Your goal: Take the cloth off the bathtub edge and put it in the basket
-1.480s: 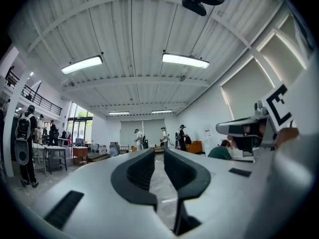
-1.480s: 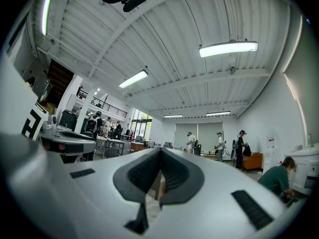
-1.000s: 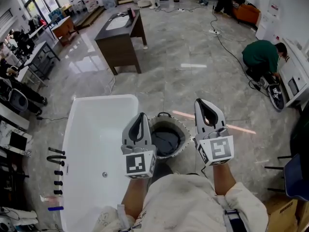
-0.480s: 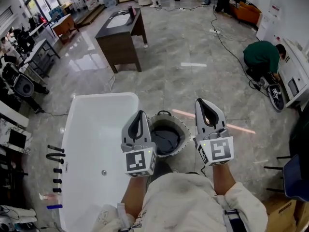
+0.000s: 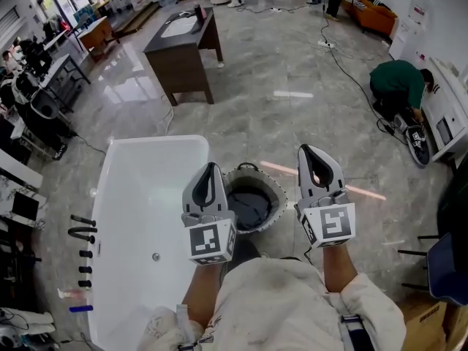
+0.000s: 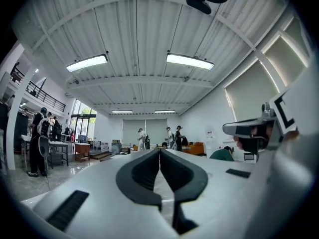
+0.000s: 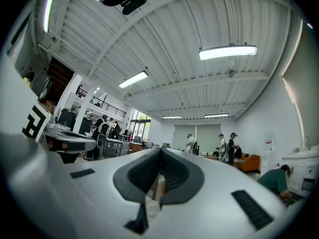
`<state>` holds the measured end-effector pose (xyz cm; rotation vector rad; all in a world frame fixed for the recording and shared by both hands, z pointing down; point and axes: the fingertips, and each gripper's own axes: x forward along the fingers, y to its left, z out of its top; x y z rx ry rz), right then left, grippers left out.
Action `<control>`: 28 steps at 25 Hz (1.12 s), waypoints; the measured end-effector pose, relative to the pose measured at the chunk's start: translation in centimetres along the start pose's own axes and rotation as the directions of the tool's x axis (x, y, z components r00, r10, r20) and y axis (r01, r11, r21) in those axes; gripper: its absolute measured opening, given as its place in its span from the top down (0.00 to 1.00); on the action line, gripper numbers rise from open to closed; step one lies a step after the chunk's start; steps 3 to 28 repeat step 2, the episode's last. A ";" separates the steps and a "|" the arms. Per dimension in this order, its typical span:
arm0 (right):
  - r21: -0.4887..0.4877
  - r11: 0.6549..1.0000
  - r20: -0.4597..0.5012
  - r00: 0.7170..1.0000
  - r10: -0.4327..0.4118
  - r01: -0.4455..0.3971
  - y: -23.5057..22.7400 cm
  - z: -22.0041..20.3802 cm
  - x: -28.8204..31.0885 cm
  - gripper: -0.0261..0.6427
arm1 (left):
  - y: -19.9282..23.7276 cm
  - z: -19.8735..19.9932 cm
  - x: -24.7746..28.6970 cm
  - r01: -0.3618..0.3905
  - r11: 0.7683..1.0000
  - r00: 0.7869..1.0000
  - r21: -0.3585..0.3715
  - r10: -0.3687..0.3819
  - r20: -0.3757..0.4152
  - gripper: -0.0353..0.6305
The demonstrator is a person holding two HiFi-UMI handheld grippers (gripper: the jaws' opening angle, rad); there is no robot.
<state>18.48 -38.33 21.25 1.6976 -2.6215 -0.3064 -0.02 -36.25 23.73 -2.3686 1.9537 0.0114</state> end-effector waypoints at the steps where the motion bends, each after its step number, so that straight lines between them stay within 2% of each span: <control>1: 0.000 1.000 -0.001 1.000 -0.001 0.001 -0.1 0.0 0.0 0.98 | -0.1 0.0 0.0 0.001 1.000 1.000 0.001 -0.001 0.001 0.94; 28: 0.001 1.000 -0.001 1.000 -0.002 0.002 -0.3 -0.1 0.0 0.98 | -0.3 0.0 0.1 0.001 1.000 1.000 0.002 -0.001 0.001 0.94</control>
